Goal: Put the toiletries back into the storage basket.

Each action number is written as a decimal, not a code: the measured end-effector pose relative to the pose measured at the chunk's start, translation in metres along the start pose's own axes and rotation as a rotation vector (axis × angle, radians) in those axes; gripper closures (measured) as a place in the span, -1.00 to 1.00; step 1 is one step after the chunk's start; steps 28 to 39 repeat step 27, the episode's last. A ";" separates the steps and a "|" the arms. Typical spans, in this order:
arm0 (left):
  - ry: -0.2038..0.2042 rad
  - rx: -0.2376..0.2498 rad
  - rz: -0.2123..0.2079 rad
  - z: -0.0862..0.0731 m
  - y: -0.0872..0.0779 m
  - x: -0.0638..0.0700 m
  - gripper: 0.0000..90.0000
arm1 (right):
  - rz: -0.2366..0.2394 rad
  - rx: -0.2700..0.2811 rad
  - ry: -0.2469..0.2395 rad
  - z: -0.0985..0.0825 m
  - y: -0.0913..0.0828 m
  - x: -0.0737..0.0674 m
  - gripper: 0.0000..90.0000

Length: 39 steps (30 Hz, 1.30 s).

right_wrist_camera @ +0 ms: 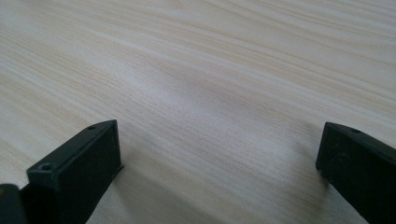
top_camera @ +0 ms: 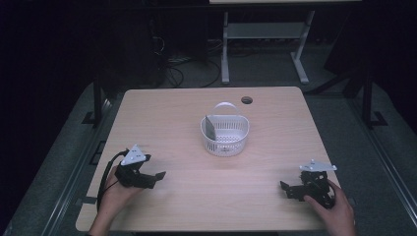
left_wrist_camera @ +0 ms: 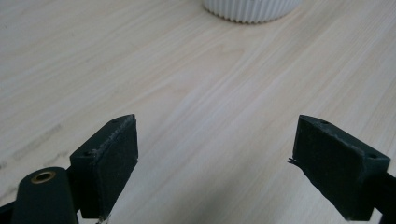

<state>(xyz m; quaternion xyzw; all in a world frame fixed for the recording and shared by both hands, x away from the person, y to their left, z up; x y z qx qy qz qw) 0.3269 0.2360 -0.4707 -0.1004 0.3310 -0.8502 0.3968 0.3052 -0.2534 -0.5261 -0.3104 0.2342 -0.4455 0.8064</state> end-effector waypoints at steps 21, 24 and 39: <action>-0.029 -0.091 0.075 -0.061 -0.004 -0.010 -0.72 | 0.001 0.001 0.001 0.000 0.000 0.000 -1.00; -0.054 -0.061 0.043 -0.064 -0.003 -0.010 -0.72 | 0.001 0.000 0.000 0.000 0.000 0.000 -1.00; -0.053 -0.064 0.043 -0.064 -0.004 -0.010 -0.72 | 0.001 0.000 0.002 0.000 0.000 0.000 -1.00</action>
Point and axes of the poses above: each handheld gripper's, and its own axes: y roughly forward along the jaws, z roughly out of its top, x roughly to its right, the point moved 6 cm from there along y, roughly forward along the jaws, and after that the axes turned 6 degrees about z, right-handed, at the moved point
